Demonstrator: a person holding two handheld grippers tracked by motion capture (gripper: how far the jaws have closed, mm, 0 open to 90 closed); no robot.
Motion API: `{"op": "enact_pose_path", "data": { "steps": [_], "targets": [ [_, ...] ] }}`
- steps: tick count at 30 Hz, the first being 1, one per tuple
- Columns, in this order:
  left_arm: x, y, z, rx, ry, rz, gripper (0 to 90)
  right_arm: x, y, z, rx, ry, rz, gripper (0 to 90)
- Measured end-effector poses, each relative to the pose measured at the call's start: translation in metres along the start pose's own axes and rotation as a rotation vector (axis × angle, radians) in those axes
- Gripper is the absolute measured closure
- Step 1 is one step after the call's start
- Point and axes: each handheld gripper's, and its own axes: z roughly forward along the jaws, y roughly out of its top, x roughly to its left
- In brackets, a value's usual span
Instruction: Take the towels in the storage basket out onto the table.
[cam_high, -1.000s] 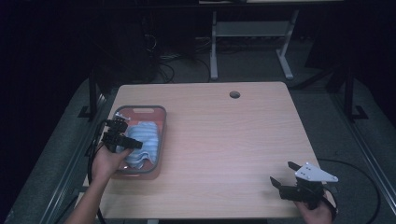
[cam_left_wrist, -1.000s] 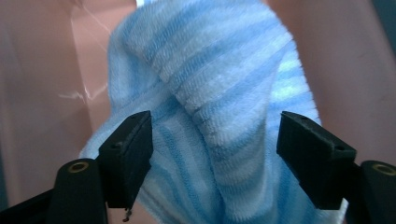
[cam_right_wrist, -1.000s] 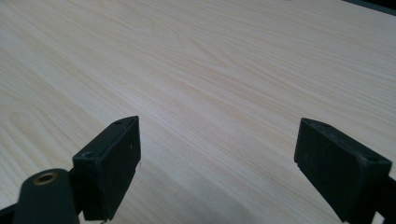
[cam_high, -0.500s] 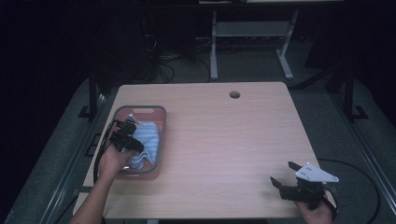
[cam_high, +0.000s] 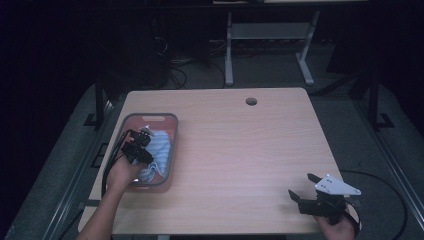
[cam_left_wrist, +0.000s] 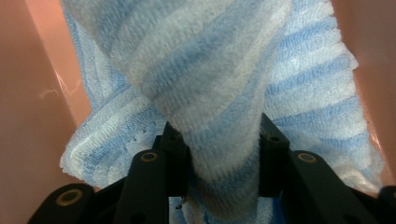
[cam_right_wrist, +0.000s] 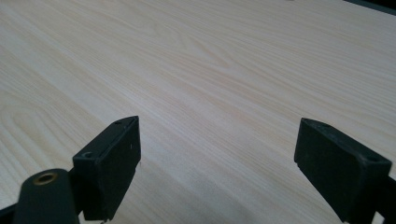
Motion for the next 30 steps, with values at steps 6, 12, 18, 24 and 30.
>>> {"op": "enact_pose_path", "data": {
  "steps": [6, 12, 18, 24, 30],
  "targets": [
    [0.003, -0.001, 0.0, 0.0, -0.011, 0.001, 67.7, 0.0, 0.0, -0.001, -0.002, -0.001, 0.007, 14.2],
    [0.007, -0.003, -0.003, -0.021, -0.035, -0.018, 69.8, 0.0, -0.001, -0.002, -0.003, -0.003, 0.007, 14.1],
    [0.018, -0.011, -0.014, -0.062, -0.099, -0.056, 71.1, -0.001, -0.001, -0.002, 0.0, -0.008, 0.014, 14.1],
    [0.016, -0.019, -0.028, -0.147, -0.13, -0.071, 70.6, 0.0, -0.001, -0.001, 0.002, -0.013, 0.012, 14.2],
    [0.017, -0.022, -0.039, -0.197, -0.165, -0.071, 70.7, -0.002, -0.001, -0.003, -0.001, -0.024, 0.021, 14.1]
  ]
}}
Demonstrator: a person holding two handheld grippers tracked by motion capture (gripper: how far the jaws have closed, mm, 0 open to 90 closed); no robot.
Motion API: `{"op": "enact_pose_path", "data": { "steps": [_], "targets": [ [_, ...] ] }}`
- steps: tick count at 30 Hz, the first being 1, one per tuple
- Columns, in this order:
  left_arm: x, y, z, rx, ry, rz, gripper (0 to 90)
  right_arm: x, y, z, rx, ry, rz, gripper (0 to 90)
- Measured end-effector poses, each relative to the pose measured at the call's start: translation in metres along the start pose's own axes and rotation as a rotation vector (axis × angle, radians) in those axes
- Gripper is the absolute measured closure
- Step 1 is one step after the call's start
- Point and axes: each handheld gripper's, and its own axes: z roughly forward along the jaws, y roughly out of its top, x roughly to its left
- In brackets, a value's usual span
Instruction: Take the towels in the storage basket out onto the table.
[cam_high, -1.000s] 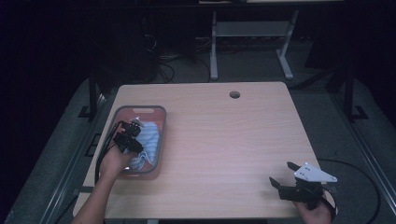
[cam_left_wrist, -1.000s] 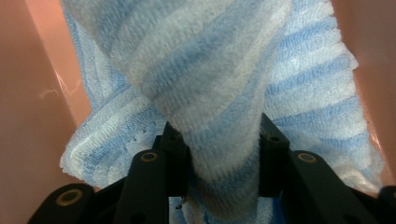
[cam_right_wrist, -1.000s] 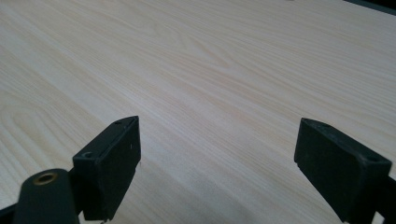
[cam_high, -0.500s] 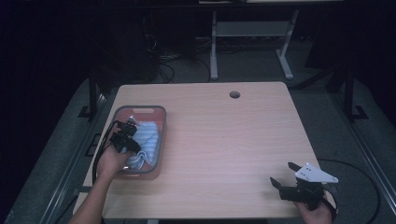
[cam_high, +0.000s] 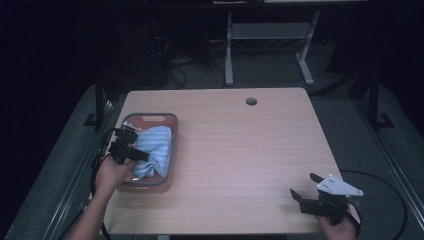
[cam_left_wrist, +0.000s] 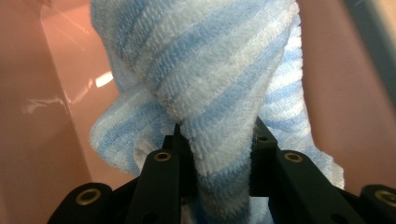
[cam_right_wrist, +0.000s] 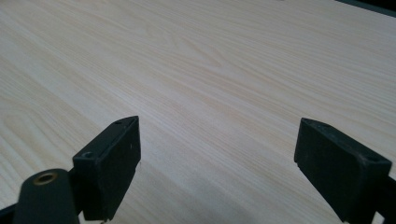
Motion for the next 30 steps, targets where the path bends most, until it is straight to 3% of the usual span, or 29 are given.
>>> {"op": "enact_pose_path", "data": {
  "steps": [3, 5, 10, 16, 22, 30],
  "targets": [
    [0.008, -0.003, -0.012, -0.063, -0.067, -0.055, 70.7, -0.001, 0.0, 0.0, 0.0, 0.001, 0.005, 14.1],
    [0.012, -0.004, -0.019, -0.096, -0.082, -0.079, 70.7, -0.001, 0.0, 0.0, -0.002, 0.0, 0.003, 14.1],
    [0.015, -0.007, -0.028, -0.133, -0.117, -0.071, 70.6, -0.001, 0.0, 0.0, 0.001, 0.0, 0.0, 14.2],
    [0.017, -0.01, -0.032, -0.159, -0.127, -0.071, 70.6, 0.0, 0.0, 0.0, 0.0, -0.005, -0.003, 14.2],
    [0.02, -0.009, -0.047, -0.224, -0.143, -0.087, 70.7, -0.002, 0.0, -0.002, -0.008, -0.006, 0.003, 14.2],
    [0.018, -0.004, -0.063, -0.252, -0.14, -0.078, 70.6, -0.003, 0.0, -0.003, -0.01, -0.012, 0.006, 14.1]
  ]
}}
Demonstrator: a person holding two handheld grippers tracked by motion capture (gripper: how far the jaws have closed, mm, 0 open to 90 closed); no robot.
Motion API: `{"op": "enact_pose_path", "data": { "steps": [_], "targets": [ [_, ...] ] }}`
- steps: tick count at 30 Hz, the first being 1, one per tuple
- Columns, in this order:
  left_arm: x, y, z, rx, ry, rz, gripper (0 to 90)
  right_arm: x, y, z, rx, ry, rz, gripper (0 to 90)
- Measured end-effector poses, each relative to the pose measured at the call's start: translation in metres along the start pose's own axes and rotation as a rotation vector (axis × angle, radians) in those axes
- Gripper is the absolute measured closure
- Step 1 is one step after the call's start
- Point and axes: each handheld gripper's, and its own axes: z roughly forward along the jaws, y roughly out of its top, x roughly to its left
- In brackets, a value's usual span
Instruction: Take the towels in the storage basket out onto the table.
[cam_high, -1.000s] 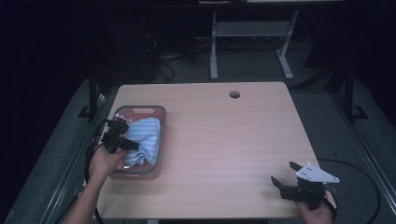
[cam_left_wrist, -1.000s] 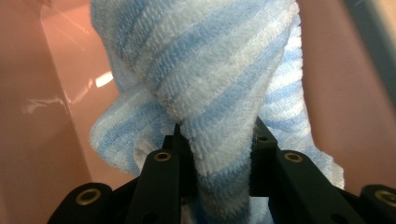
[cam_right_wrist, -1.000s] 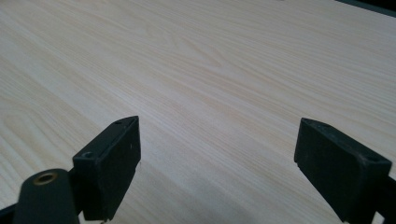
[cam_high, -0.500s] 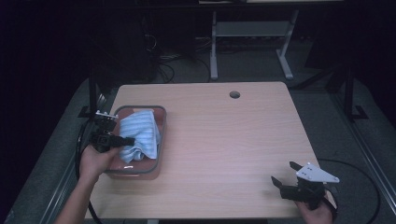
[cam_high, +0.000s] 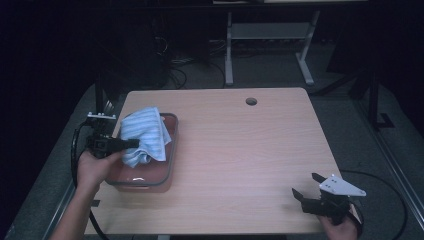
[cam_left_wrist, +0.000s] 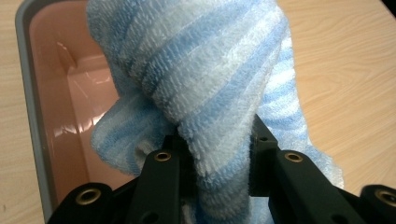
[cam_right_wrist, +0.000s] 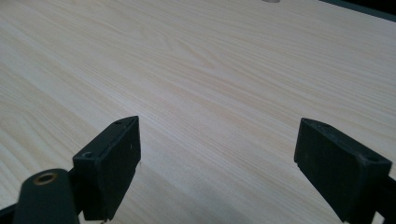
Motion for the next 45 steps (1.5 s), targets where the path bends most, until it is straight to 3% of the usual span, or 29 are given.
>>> {"op": "enact_pose_path", "data": {
  "steps": [9, 21, 45],
  "targets": [
    [-0.005, 0.007, -0.009, -0.036, -0.011, -0.008, 70.4, 0.0, 0.001, 0.0, -0.003, 0.002, -0.002, 14.2],
    [-0.03, 0.021, -0.012, -0.054, -0.052, 0.045, 70.0, 0.0, 0.001, -0.001, -0.009, -0.002, -0.007, 14.1],
    [-0.073, 0.036, 0.013, -0.021, -0.128, 0.117, 69.8, -0.001, 0.002, -0.003, -0.021, -0.005, 0.001, 14.2]
  ]
}}
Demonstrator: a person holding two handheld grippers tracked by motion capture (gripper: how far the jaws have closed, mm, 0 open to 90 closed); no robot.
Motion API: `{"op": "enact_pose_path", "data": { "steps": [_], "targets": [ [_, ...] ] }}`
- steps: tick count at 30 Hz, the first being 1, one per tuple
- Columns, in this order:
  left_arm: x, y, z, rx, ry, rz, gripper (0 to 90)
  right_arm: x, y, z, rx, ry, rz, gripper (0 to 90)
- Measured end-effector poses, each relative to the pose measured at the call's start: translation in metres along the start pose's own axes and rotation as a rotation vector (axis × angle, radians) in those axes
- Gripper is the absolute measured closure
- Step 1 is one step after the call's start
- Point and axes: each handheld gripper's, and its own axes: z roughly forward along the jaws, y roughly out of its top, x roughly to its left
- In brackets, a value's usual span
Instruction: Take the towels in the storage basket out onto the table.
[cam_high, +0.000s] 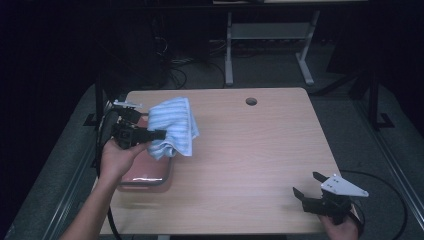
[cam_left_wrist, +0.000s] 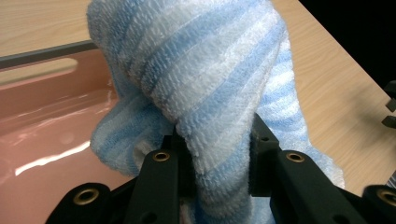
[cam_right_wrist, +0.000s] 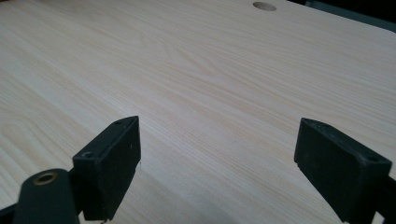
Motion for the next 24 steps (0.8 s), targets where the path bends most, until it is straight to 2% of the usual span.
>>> {"op": "enact_pose_path", "data": {
  "steps": [12, 24],
  "targets": [
    [-0.019, 0.006, 0.024, 0.029, -0.031, 0.032, 69.7, 0.001, 0.001, 0.0, -0.005, 0.007, -0.007, 14.2],
    [-0.034, 0.012, 0.048, 0.052, -0.057, 0.045, 69.5, 0.001, 0.002, 0.001, -0.01, 0.009, 0.004, 14.1]
  ]
}}
